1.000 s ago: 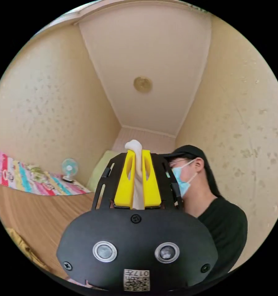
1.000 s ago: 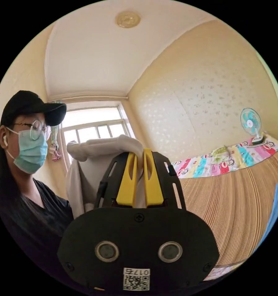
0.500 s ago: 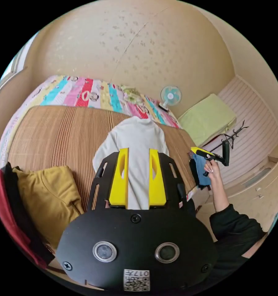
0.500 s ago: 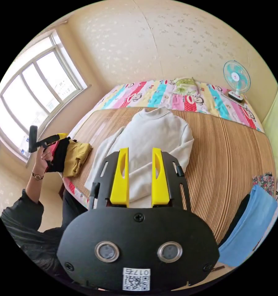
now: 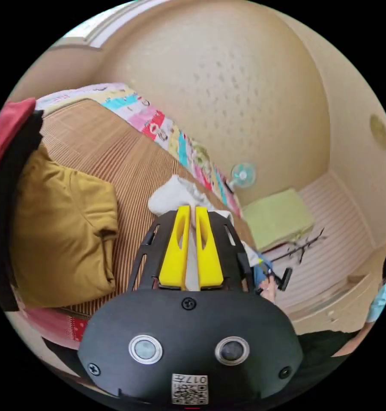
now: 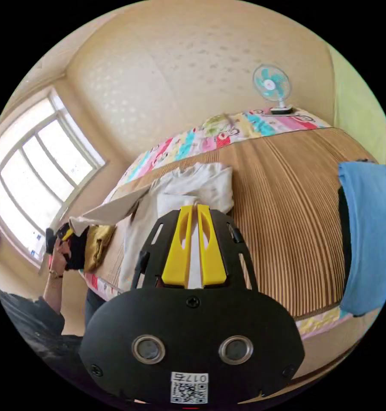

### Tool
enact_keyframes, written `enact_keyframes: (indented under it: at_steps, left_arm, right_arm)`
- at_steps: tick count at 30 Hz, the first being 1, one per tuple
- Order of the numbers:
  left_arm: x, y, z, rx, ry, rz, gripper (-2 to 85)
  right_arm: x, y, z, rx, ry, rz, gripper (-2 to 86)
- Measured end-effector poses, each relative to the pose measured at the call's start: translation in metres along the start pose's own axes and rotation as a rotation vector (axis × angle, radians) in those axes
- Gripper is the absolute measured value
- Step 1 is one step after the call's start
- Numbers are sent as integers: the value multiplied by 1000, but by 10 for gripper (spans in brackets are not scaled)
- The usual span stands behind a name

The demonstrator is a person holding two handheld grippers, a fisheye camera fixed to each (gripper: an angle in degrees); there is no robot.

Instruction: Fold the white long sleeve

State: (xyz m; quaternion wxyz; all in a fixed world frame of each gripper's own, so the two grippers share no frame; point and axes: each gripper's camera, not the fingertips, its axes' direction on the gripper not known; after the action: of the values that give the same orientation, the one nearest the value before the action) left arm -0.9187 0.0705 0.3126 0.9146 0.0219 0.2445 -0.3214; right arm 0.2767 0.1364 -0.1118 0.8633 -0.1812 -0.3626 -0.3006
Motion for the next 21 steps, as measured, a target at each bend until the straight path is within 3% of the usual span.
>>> enact_keyframes:
  at_steps: [2,3,6,9,11,13,14,15,17,18,21]
  left_arm:
    - [-42,4,-86,297,19,-131,85]
    - [-49,11,-102,351,-7,-163,104]
    - [-63,52,-134,438,-166,-201,117]
    - [-60,79,-88,238,-196,-99,112]
    - [-58,94,-10,-46,-146,-28,120]
    - [-59,104,48,-212,-156,-10,140]
    - [-59,112,79,-261,-194,-8,147]
    - [-58,116,91,-270,-198,5,145]
    - [-55,125,124,-317,-151,14,140]
    - [-54,126,129,-326,-131,4,140]
    - [-52,133,130,-314,-75,-8,140]
  right_arm:
    - [61,7,-70,224,163,224,31]
    - [73,13,-80,242,207,271,33]
    - [101,39,-78,97,209,308,62]
    - [86,71,-29,-144,133,224,92]
    - [62,94,15,-298,85,158,110]
    - [50,112,44,-381,60,194,119]
    - [34,117,37,-294,126,160,111]
    - [27,117,39,-324,127,129,106]
    - [10,100,50,-545,-36,44,47]
    - [7,94,46,-561,-75,26,43]
    - [19,62,-21,-316,-20,11,31]
